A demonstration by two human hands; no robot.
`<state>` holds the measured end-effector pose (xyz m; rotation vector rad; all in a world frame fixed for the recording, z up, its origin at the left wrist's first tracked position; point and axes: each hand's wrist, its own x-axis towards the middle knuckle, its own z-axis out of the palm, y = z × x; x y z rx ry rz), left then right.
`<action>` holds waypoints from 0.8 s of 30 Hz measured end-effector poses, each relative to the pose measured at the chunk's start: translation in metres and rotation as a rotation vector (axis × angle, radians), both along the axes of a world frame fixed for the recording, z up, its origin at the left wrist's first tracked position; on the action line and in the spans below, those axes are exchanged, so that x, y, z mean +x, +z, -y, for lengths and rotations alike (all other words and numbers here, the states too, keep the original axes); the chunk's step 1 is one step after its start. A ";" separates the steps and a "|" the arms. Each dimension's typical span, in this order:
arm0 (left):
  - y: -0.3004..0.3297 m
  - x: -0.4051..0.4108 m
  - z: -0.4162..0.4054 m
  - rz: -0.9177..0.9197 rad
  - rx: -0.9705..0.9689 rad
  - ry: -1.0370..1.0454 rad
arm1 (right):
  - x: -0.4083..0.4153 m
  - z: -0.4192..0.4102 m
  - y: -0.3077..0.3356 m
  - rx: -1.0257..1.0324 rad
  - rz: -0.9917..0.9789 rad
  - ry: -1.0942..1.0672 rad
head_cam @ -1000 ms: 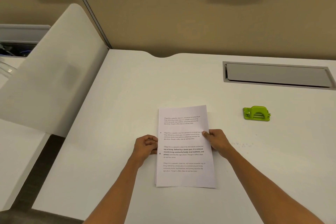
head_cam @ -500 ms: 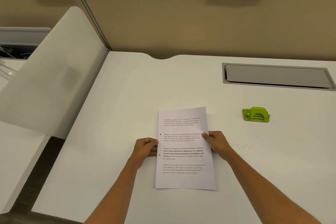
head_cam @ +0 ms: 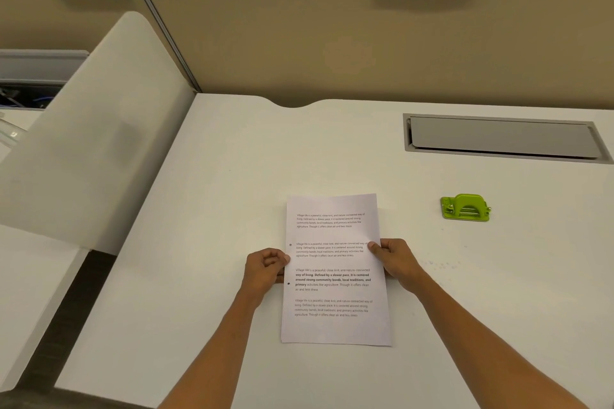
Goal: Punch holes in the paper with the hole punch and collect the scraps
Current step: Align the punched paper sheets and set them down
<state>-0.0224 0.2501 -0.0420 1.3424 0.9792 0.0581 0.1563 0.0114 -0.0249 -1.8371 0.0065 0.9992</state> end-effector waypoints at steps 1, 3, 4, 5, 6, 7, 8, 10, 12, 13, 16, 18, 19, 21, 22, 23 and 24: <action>0.000 0.000 0.000 -0.001 0.002 0.001 | 0.000 0.000 0.000 0.002 0.002 0.004; 0.000 0.000 0.000 -0.005 0.005 0.002 | 0.000 0.000 0.001 0.005 0.003 0.006; 0.000 0.000 0.000 -0.008 0.004 0.000 | 0.000 0.000 0.001 0.006 0.002 0.005; 0.000 0.000 0.000 -0.011 0.003 0.000 | 0.000 0.000 0.001 0.007 0.002 0.004; 0.000 0.000 0.000 -0.013 0.002 0.001 | 0.000 0.001 0.001 0.009 0.003 0.003; 0.000 0.000 0.000 -0.016 0.001 0.002 | 0.000 0.001 0.001 0.012 0.004 0.003; 0.000 0.000 0.000 -0.017 0.000 0.003 | 0.000 0.001 0.001 0.014 0.005 0.004; 0.001 0.000 0.000 -0.018 -0.001 0.009 | 0.000 0.001 0.001 0.016 0.008 0.007; 0.001 0.000 0.000 -0.019 -0.002 0.019 | 0.000 0.001 0.001 0.017 0.008 0.011; 0.001 0.000 0.000 -0.021 -0.005 0.020 | 0.000 0.001 0.000 0.016 0.007 0.012; 0.001 0.000 -0.001 -0.040 -0.015 0.009 | 0.000 0.001 0.000 0.017 -0.007 0.014; 0.002 0.001 -0.002 -0.064 -0.013 0.005 | 0.000 0.001 -0.001 0.018 -0.015 0.018; 0.003 0.002 -0.003 -0.075 -0.010 0.001 | -0.001 0.001 -0.001 0.016 -0.019 0.019; 0.005 0.003 -0.006 -0.092 -0.005 -0.011 | -0.001 -0.001 -0.002 0.014 -0.026 0.021; 0.006 0.004 -0.007 -0.098 -0.005 -0.014 | -0.001 -0.002 -0.002 0.015 -0.028 0.022; 0.007 0.004 -0.009 -0.101 -0.004 -0.015 | -0.002 -0.003 -0.002 0.016 -0.030 0.024; 0.007 0.004 -0.010 -0.102 -0.004 -0.014 | -0.002 -0.004 -0.002 0.019 -0.033 0.025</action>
